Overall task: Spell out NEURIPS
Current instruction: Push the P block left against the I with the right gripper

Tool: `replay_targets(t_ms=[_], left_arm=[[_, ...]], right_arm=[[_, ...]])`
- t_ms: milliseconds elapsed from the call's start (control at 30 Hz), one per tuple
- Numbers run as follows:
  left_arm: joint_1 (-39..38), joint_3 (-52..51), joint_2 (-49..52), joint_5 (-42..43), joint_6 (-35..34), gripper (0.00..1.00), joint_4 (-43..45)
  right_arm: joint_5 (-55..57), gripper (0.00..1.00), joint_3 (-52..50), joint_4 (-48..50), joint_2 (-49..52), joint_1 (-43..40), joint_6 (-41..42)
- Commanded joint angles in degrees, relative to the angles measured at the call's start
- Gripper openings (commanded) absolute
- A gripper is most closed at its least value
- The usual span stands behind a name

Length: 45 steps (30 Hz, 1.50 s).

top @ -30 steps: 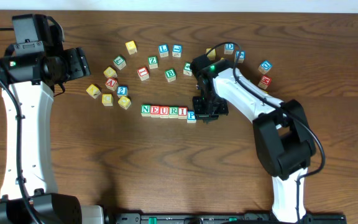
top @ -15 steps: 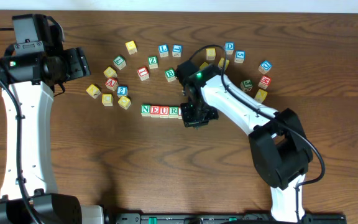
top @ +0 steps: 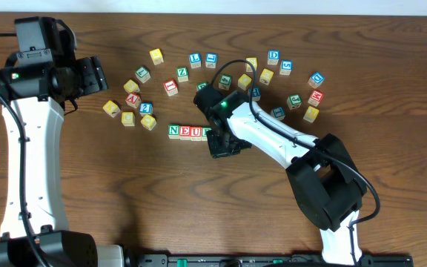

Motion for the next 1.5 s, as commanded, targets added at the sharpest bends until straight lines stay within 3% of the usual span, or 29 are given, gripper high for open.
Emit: replay_targets(t_ms=[0, 1467], left_arm=[[0.04, 1.05, 0.2, 0.07, -0.5, 0.79, 0.07], [0.04, 1.05, 0.2, 0.07, -0.5, 0.79, 0.04]], right_arm=[[3.26, 0.01, -0.79, 0.79, -1.36, 0.17, 2.21], [6.99, 0.01, -0.55, 5.57, -1.29, -0.52, 3.43]])
